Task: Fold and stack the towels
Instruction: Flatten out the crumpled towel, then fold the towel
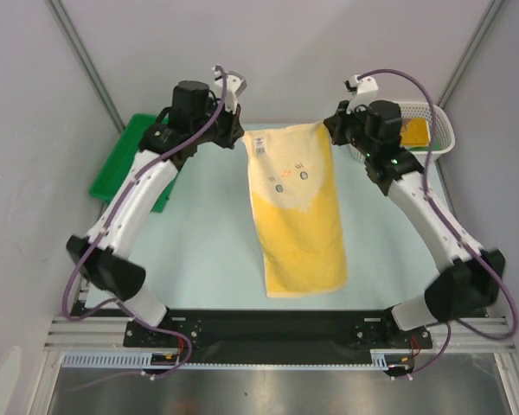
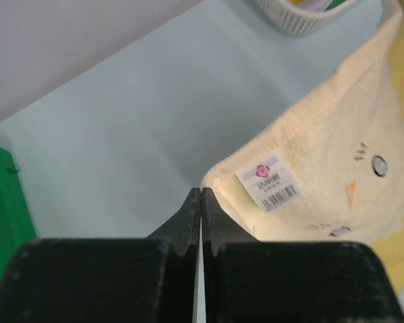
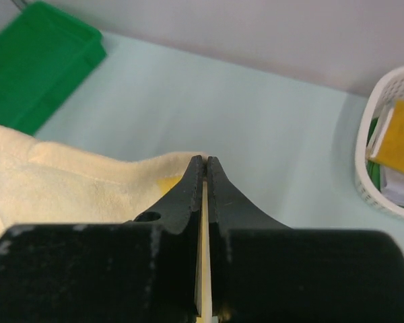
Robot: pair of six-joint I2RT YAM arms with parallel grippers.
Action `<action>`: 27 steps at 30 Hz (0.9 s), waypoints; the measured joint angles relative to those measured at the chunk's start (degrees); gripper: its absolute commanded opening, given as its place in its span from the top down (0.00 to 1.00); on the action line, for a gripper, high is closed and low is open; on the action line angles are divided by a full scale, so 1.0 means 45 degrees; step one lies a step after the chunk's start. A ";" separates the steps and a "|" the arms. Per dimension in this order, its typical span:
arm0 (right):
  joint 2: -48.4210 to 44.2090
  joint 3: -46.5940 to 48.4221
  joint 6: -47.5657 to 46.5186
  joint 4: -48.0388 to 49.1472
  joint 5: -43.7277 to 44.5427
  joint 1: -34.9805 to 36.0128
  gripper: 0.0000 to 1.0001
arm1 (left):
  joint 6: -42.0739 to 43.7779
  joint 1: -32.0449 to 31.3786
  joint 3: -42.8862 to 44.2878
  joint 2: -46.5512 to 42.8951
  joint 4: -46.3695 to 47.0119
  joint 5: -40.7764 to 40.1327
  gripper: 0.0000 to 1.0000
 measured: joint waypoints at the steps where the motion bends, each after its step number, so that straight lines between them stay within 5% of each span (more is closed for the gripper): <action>1: 0.0908 0.0073 0.0049 0.0345 -0.0296 -0.0257 1.00 | 0.0233 0.0277 -0.0034 0.0685 0.0267 0.0078 1.00; 5: 0.4255 0.0500 0.0219 0.1642 -0.1418 -0.0967 1.00 | 0.1156 0.1078 0.0325 0.3045 0.0777 0.0457 1.00; 13: 0.9194 0.3827 0.0233 0.2176 -0.3215 -0.1496 1.00 | 0.2244 0.2229 0.4862 0.7936 -0.0238 0.1681 1.00; 19: 0.8238 0.2278 -0.0151 0.2467 -0.3691 -0.1632 1.00 | 0.2798 0.2166 0.2822 0.7227 -0.0622 0.2123 1.00; 27: 0.4682 -0.1724 -0.0335 0.2050 -0.3526 -0.1651 1.00 | 0.3439 0.0437 -0.1243 0.4541 -0.0743 0.1486 1.00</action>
